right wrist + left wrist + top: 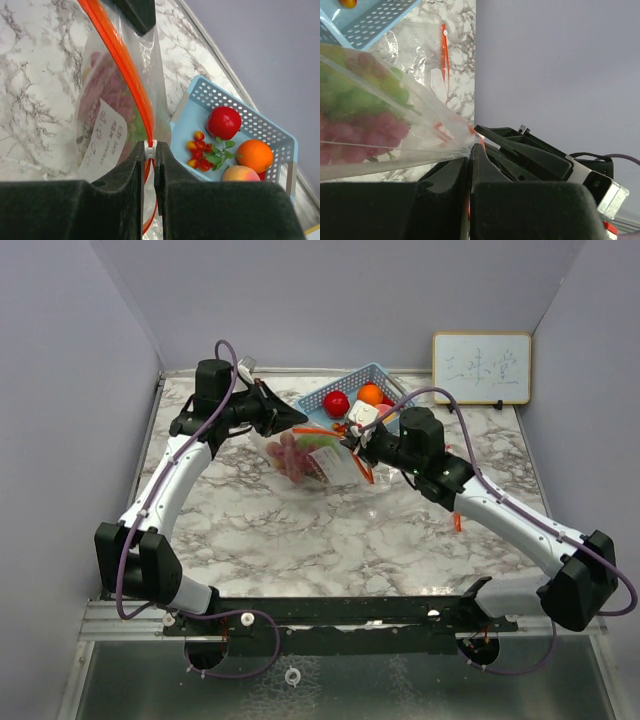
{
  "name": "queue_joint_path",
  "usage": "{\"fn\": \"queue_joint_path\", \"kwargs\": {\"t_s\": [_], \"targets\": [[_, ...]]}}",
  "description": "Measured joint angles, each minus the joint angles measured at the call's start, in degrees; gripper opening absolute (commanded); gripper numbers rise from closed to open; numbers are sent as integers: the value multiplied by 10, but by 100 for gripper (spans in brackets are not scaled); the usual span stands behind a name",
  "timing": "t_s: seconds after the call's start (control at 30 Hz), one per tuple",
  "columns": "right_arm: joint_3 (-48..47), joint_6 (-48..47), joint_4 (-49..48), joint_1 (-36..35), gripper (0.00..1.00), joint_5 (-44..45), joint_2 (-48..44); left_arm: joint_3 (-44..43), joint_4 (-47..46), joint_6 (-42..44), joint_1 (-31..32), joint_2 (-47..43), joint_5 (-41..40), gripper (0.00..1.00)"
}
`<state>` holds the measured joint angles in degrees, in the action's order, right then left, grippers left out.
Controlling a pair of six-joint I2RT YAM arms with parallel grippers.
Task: Place the food in the zip-top bag and seal the zipper
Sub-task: Zip the zipper food storage bag, then place the zipper food storage bag at the center of the board.
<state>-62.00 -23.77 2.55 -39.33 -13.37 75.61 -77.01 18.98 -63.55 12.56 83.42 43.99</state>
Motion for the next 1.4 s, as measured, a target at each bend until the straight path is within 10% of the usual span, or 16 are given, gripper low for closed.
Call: {"fn": "queue_joint_path", "kwargs": {"t_s": [0.7, 0.77, 0.83, 0.97, 1.27, 1.3, 1.4], "targets": [[116, 80, 110, 8, 3, 3, -119, -43, 12, -4, -45, -9, 6, 0], [116, 86, 114, 8, 20, 10, -119, -43, 13, -4, -46, -9, 6, 0], [115, 97, 115, 8, 66, 25, -118, -43, 12, -4, -49, -9, 5, 0], [63, 146, 158, 10, 96, 89, -92, -46, 13, -2, -57, -9, -2, 0], [-80, 271, 245, 85, 100, 246, -14, -60, 12, 10, -76, -9, -14, 0], [-84, 296, 259, 121, 100, 249, -5, -59, 12, 13, -77, -9, -15, 3], [-81, 347, 298, 197, 100, 257, 12, -52, 13, 39, -78, -9, -21, 69]]}}
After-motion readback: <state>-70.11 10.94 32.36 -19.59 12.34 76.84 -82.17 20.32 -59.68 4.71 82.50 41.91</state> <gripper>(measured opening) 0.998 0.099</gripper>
